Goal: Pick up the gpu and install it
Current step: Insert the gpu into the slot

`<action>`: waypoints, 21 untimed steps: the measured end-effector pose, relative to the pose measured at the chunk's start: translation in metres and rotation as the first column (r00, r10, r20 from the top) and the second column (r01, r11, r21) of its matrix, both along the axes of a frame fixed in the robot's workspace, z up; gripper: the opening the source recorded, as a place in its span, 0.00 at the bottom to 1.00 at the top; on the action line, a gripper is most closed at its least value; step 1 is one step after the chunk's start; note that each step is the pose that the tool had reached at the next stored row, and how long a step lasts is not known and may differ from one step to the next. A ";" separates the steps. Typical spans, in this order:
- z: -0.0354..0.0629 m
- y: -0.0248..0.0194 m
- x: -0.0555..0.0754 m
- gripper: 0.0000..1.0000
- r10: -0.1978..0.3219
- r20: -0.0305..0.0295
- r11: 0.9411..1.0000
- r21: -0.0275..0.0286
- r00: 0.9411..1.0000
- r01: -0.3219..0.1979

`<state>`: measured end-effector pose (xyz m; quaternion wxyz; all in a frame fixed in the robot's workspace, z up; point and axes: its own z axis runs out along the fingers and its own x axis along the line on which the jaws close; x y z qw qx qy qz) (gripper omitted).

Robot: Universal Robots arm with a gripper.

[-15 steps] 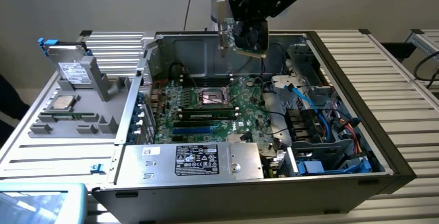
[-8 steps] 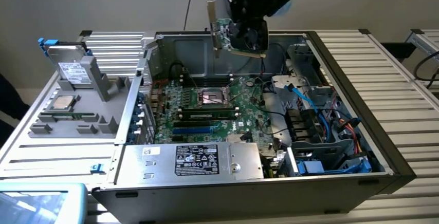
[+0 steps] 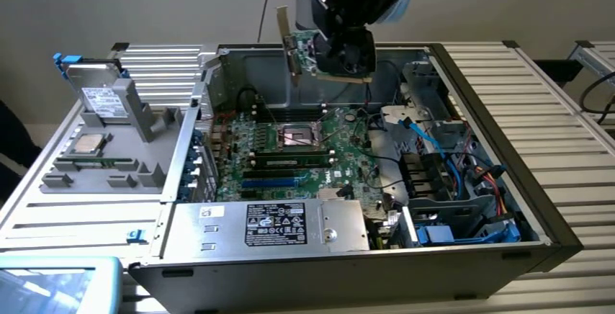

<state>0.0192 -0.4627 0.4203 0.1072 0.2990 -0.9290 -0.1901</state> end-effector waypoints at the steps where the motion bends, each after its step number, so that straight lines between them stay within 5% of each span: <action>1: -0.0002 0.0000 0.000 0.29 0.020 -0.001 1.000 0.000 1.000 -0.020; 6: -0.0012 0.0000 0.000 0.29 0.102 -0.008 0.995 0.002 0.995 -0.102; 11: -0.0021 0.0000 0.000 0.29 0.181 -0.017 0.983 0.005 0.983 -0.181; 16: -0.0030 0.0000 0.000 0.29 0.264 -0.024 0.965 0.008 0.964 -0.264; 21: -0.0039 0.0000 0.000 0.29 0.344 -0.031 0.939 0.011 0.938 -0.344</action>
